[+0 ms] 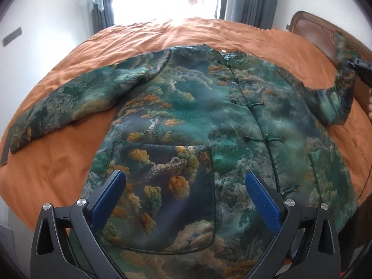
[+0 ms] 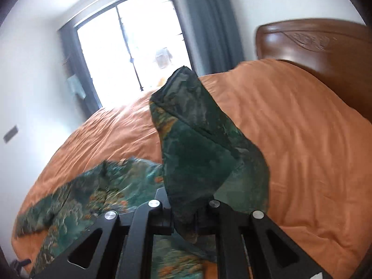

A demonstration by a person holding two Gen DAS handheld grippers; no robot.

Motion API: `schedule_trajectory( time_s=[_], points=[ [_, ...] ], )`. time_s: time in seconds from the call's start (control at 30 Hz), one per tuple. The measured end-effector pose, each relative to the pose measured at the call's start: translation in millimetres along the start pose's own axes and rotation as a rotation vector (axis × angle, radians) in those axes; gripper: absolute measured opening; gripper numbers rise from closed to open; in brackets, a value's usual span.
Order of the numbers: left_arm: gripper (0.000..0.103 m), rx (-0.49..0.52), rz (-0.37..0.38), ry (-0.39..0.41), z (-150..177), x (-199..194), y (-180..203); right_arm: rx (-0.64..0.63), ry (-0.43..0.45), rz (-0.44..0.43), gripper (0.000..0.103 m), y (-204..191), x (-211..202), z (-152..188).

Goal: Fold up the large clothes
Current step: 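Grasp a sleeve with the right tool and fold it across the jacket front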

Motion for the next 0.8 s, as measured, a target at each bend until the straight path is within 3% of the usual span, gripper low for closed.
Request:
schedule_trajectory(
  time_s=[0.1,0.23,0.33,0.43,0.47,0.53,0.57,0.7,0.8],
  points=[
    [0.102,-0.028,-0.009,0.017,2.6,-9.1,-13.4,-0.167,-0.084,-0.053,0.01,-77.5,41.5,35.0],
    [0.102,-0.061,-0.027,0.022,10.6,-15.9,-31.5,-0.292,-0.195,-0.058,0.01,-134.5,90.6,99.2],
    [0.102,-0.078,-0.039,0.013,16.6,-14.3,-41.8,-0.347,-0.273,-0.037,0.011,-147.4,110.8,146.8],
    [0.102,-0.103,-0.019,0.001,19.3,-8.4,-47.4,-0.369,-0.325,-0.03,0.019,-144.5,115.4,183.4],
    [0.102,-0.107,-0.003,0.0,18.1,-5.4,-46.3,-0.372,-0.337,-0.038,0.024,-142.2,113.4,189.2],
    [0.102,-0.099,0.02,-0.004,12.5,0.0,-41.6,-0.36,-0.385,-0.103,0.053,-141.5,107.1,200.4],
    [0.102,-0.087,0.034,-0.004,7.7,2.5,-37.4,-0.353,-0.398,-0.132,0.057,-137.3,103.0,202.4],
    [0.102,-0.024,0.11,0.009,-24.3,12.5,-14.0,-0.364,-0.389,-0.198,0.059,-134.1,71.1,210.6],
    [0.102,0.012,0.218,0.013,-58.0,28.7,11.0,-0.314,-0.339,-0.252,0.059,-120.3,31.4,207.9]
  ],
)
Point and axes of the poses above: each gripper's, at about its wrist camera, not at the fingertips, and x roughly the way its jaws point, y to its right, z to its underside, the point moved 4 cm from there along x, roughly the way its jaws point, and after that the axes turned 10 degrees about x, right-handed, at the moved point
